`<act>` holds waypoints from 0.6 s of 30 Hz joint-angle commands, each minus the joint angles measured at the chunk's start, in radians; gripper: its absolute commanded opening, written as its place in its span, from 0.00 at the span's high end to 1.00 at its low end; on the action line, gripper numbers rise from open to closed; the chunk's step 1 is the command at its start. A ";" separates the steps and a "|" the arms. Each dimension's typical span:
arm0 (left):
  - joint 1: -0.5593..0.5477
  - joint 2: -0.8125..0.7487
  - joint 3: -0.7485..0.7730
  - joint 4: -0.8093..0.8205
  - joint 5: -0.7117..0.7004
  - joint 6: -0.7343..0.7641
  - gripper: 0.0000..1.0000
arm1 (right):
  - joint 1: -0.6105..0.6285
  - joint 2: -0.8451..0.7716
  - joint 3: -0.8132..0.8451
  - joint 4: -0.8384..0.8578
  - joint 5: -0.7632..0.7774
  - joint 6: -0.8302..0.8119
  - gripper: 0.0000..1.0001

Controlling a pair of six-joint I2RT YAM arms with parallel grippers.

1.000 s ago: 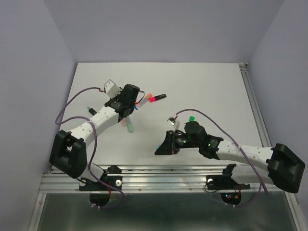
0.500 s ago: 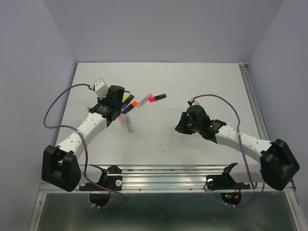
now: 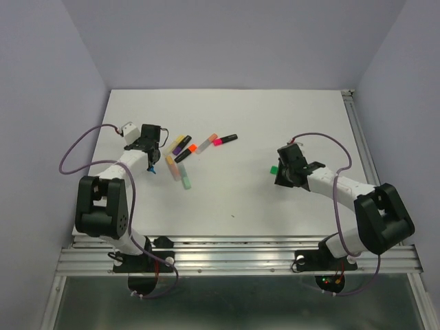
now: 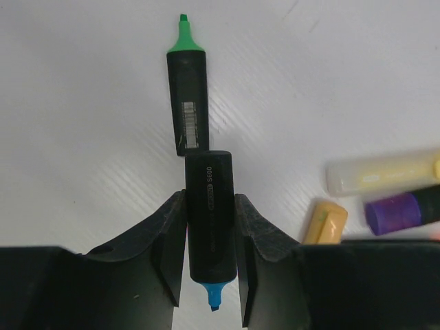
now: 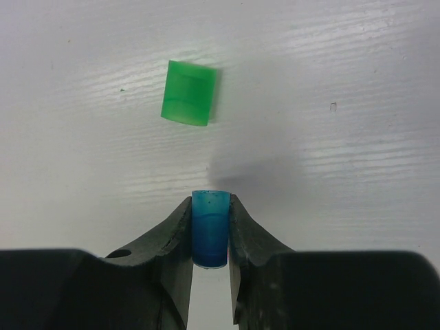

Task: Open the pen caps

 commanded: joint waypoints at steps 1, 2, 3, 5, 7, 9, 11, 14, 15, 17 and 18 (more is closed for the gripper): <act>0.048 0.098 0.105 0.068 -0.070 0.101 1.00 | -0.009 0.026 0.033 0.008 0.049 -0.051 0.92; 0.054 0.145 0.143 0.061 -0.071 0.104 1.00 | -0.010 0.034 0.037 0.012 0.051 -0.057 0.91; 0.068 0.168 0.159 0.061 -0.073 0.107 1.00 | -0.013 0.052 0.041 0.013 0.055 -0.062 0.90; 0.076 0.231 0.205 0.058 -0.087 0.107 1.00 | -0.021 0.074 0.057 0.002 0.078 -0.062 0.90; 0.088 0.283 0.248 0.048 -0.097 0.112 1.00 | -0.030 0.103 0.064 -0.004 0.098 -0.063 0.89; 0.094 0.303 0.268 0.045 -0.091 0.109 1.00 | -0.036 0.112 0.062 0.002 0.101 -0.063 0.89; 0.100 0.322 0.291 0.046 -0.088 0.112 1.00 | -0.052 0.124 0.070 0.012 0.109 -0.063 0.89; 0.119 0.331 0.317 0.038 -0.081 0.118 1.00 | -0.067 0.150 0.100 0.001 0.124 -0.065 0.88; 0.125 0.336 0.323 0.040 -0.076 0.124 1.00 | -0.069 0.159 0.108 -0.002 0.123 -0.066 0.87; 0.134 0.343 0.335 0.038 -0.071 0.150 1.00 | -0.073 0.170 0.119 -0.013 0.121 -0.063 0.86; 0.143 0.346 0.337 0.038 -0.062 0.151 0.95 | -0.073 0.170 0.122 -0.014 0.118 -0.065 0.85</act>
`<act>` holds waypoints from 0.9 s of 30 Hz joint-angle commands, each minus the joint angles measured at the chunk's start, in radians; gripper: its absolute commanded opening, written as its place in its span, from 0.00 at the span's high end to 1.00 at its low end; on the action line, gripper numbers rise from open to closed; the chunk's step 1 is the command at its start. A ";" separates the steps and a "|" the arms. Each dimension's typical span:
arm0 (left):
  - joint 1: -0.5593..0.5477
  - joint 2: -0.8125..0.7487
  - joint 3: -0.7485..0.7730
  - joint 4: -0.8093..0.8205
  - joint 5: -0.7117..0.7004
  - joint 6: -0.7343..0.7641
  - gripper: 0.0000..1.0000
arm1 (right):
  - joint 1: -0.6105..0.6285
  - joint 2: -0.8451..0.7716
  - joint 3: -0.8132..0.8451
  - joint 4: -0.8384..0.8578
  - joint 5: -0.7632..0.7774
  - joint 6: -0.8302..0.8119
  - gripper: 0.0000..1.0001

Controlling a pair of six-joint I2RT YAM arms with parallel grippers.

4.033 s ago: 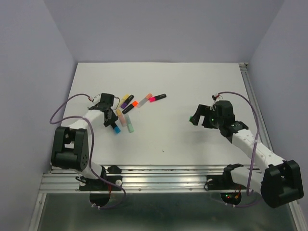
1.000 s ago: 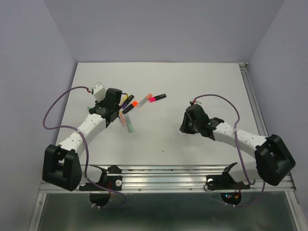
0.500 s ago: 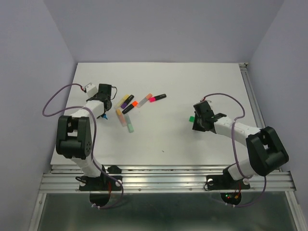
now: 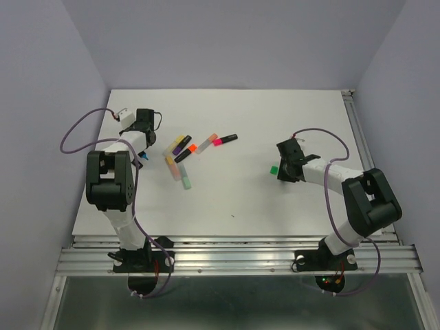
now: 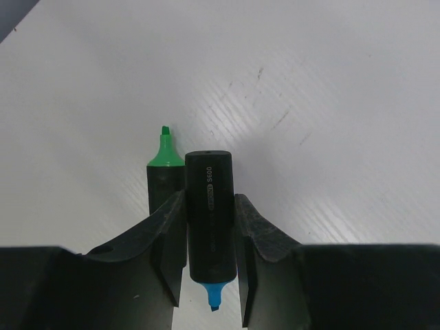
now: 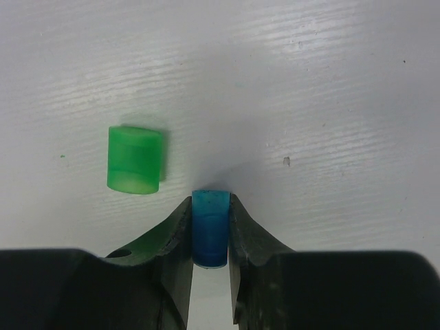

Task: Open the pen caps

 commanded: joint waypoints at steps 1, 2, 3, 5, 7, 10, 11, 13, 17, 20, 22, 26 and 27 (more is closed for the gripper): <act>0.032 0.001 0.052 -0.006 -0.005 0.044 0.90 | -0.012 0.021 0.055 -0.019 0.032 -0.010 0.84; 0.035 0.004 0.052 -0.003 0.005 0.057 0.85 | -0.013 0.018 0.055 -0.020 0.029 -0.010 0.80; 0.035 0.004 0.054 0.000 0.010 0.062 0.79 | -0.013 0.010 0.055 -0.023 0.027 -0.010 0.78; 0.035 0.015 0.066 -0.004 0.022 0.074 0.72 | -0.013 -0.004 0.055 -0.023 0.009 -0.013 0.71; 0.035 0.017 0.071 -0.009 0.031 0.076 0.69 | -0.013 -0.014 0.053 -0.028 0.009 -0.013 0.68; 0.035 0.020 0.074 -0.012 0.041 0.080 0.62 | -0.013 -0.039 0.055 -0.039 0.008 -0.013 0.59; 0.035 0.015 0.074 -0.014 0.050 0.083 0.59 | -0.013 -0.047 0.056 -0.043 0.004 -0.013 0.57; 0.035 0.011 0.071 -0.012 0.056 0.082 0.55 | -0.013 -0.071 0.056 -0.054 0.000 -0.015 0.54; 0.035 -0.008 0.066 -0.007 0.071 0.090 0.48 | -0.013 -0.099 0.069 -0.077 -0.026 -0.022 0.43; 0.035 -0.020 0.068 -0.006 0.081 0.094 0.46 | -0.013 -0.145 0.076 -0.103 -0.046 -0.024 0.37; 0.035 -0.028 0.071 -0.017 0.084 0.094 0.45 | -0.012 -0.172 0.073 -0.117 -0.061 -0.022 0.29; 0.035 -0.058 0.054 -0.014 0.169 0.091 0.45 | -0.012 -0.260 0.061 -0.125 -0.071 -0.022 0.15; 0.035 -0.093 0.031 -0.009 0.195 0.085 0.44 | -0.013 -0.277 0.058 -0.123 -0.077 -0.022 0.00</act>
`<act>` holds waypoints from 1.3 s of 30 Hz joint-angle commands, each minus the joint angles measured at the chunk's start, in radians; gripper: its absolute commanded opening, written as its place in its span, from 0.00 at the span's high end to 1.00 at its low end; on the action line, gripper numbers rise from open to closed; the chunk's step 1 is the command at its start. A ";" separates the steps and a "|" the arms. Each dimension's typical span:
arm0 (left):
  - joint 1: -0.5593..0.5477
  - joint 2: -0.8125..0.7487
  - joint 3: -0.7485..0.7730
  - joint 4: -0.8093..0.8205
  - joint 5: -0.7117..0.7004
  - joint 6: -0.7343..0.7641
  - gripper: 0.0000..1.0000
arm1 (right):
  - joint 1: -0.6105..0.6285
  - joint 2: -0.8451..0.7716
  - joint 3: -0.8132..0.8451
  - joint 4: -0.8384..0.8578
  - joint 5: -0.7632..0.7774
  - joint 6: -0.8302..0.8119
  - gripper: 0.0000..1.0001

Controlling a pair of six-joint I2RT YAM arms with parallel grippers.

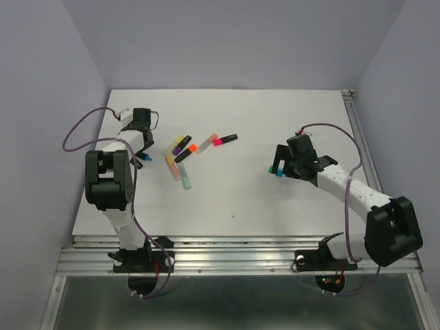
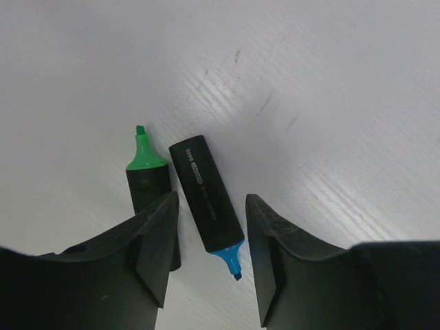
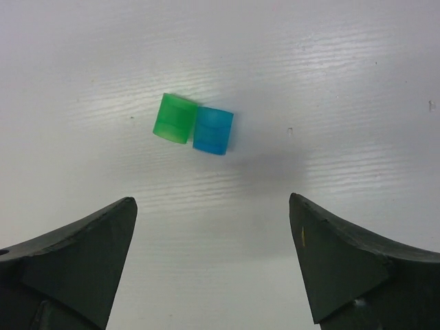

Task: Open the pen caps

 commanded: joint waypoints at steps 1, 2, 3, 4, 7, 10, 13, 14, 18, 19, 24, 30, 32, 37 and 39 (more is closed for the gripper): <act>-0.001 -0.134 -0.014 0.018 0.141 0.005 0.42 | -0.005 -0.106 0.036 -0.004 -0.021 -0.019 0.00; -0.002 -0.186 -0.061 0.033 0.172 -0.011 0.23 | -0.007 -0.119 0.024 0.001 -0.018 -0.022 0.00; -0.004 -0.216 -0.090 0.061 0.236 -0.018 0.01 | -0.005 -0.138 0.018 0.007 -0.015 -0.022 0.00; -0.005 -0.243 -0.118 0.075 0.265 -0.024 0.01 | -0.007 -0.146 0.010 0.009 -0.007 -0.025 0.00; -0.021 -0.346 -0.240 0.101 0.316 -0.055 0.01 | -0.007 -0.163 -0.016 0.012 0.011 -0.030 0.00; -0.070 -0.411 -0.330 0.083 0.326 -0.087 0.01 | -0.007 -0.169 -0.044 0.024 0.023 -0.033 0.00; -0.139 -0.446 -0.382 0.061 0.332 -0.133 0.01 | -0.007 -0.177 -0.070 0.044 0.020 -0.032 0.00; -0.169 -0.457 -0.396 0.057 0.335 -0.145 0.01 | -0.005 -0.179 -0.074 0.049 0.013 -0.032 0.00; -0.206 -0.454 -0.393 -0.006 0.257 -0.214 0.01 | -0.007 -0.188 -0.097 0.065 0.017 -0.033 0.00; -0.206 -0.448 -0.388 -0.031 0.247 -0.220 0.01 | -0.005 -0.189 -0.102 0.067 0.022 -0.033 0.00; -0.208 -0.392 -0.368 -0.055 0.238 -0.231 0.02 | -0.007 -0.192 -0.117 0.072 0.031 -0.028 0.00; -0.214 -0.340 -0.344 -0.060 0.240 -0.196 0.11 | -0.007 -0.197 -0.128 0.076 0.023 -0.024 0.00; -0.215 -0.334 -0.340 -0.060 0.240 -0.183 0.11 | -0.007 -0.202 -0.133 0.082 0.019 -0.024 0.00; -0.220 -0.319 -0.334 -0.057 0.234 -0.176 0.11 | -0.007 -0.206 -0.140 0.087 0.017 -0.021 0.00; -0.223 -0.303 -0.327 -0.055 0.229 -0.165 0.12 | -0.007 -0.206 -0.140 0.087 0.014 -0.019 0.00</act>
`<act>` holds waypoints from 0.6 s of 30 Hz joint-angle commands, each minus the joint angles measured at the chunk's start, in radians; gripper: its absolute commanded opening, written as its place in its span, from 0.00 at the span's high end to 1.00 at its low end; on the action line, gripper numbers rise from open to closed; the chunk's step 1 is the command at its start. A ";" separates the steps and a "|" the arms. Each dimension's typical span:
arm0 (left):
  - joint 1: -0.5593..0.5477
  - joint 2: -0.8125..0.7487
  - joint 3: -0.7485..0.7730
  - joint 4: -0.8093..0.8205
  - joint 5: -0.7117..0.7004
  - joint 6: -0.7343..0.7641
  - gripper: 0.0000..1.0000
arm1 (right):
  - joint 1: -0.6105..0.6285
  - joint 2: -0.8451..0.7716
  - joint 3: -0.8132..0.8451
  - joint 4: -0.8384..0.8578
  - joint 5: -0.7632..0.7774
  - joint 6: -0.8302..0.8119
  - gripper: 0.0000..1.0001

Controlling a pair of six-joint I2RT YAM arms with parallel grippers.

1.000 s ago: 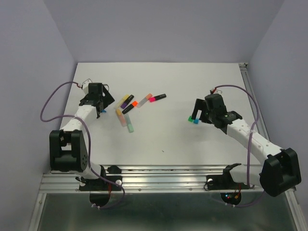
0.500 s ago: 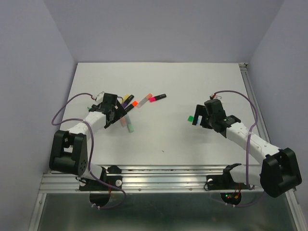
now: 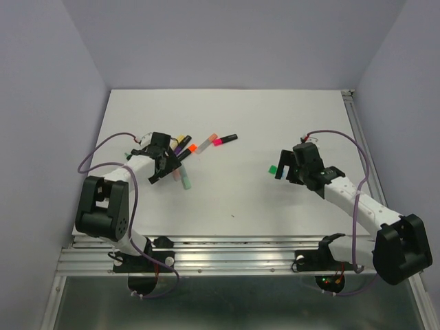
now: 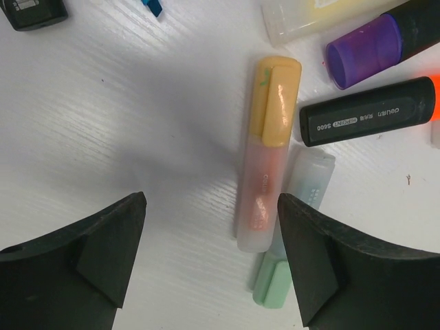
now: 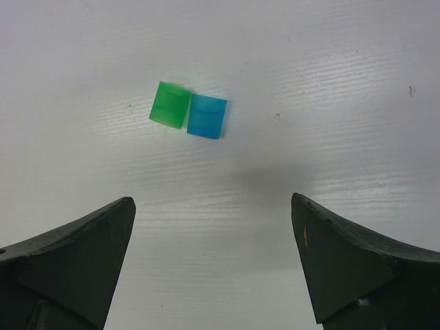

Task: Open the pen caps

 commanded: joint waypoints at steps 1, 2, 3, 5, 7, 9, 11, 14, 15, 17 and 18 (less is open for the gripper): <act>-0.016 0.027 0.050 -0.011 -0.027 0.036 0.13 | -0.007 -0.020 -0.021 0.046 0.008 -0.004 0.00; -0.017 0.045 0.061 -0.015 -0.027 0.047 0.14 | -0.005 -0.019 -0.023 0.046 0.008 -0.004 0.00; -0.017 0.053 0.067 -0.020 -0.035 0.049 0.14 | -0.007 -0.019 -0.023 0.044 0.008 -0.004 0.00; -0.020 0.068 0.077 -0.035 -0.043 0.053 0.14 | -0.007 -0.019 -0.023 0.044 0.009 -0.001 0.00; -0.022 0.090 0.088 -0.040 -0.053 0.055 0.16 | -0.007 -0.019 -0.024 0.046 0.008 -0.001 0.00; -0.023 0.105 0.094 -0.044 -0.054 0.055 0.18 | -0.007 -0.016 -0.026 0.049 0.001 -0.003 0.00; -0.025 0.113 0.094 -0.049 -0.057 0.055 0.23 | -0.007 -0.016 -0.026 0.049 0.000 -0.003 0.00; -0.029 0.121 0.085 -0.048 -0.063 0.053 0.32 | -0.007 -0.014 -0.026 0.049 0.000 -0.003 0.00; -0.029 0.125 0.078 -0.046 -0.064 0.053 0.34 | -0.007 -0.014 -0.026 0.049 -0.002 -0.003 0.00; -0.031 0.133 0.068 -0.040 -0.072 0.059 0.41 | -0.008 -0.014 -0.026 0.049 0.000 -0.003 0.00; -0.032 0.136 0.062 -0.037 -0.073 0.062 0.46 | -0.007 -0.016 -0.026 0.049 -0.002 -0.003 0.00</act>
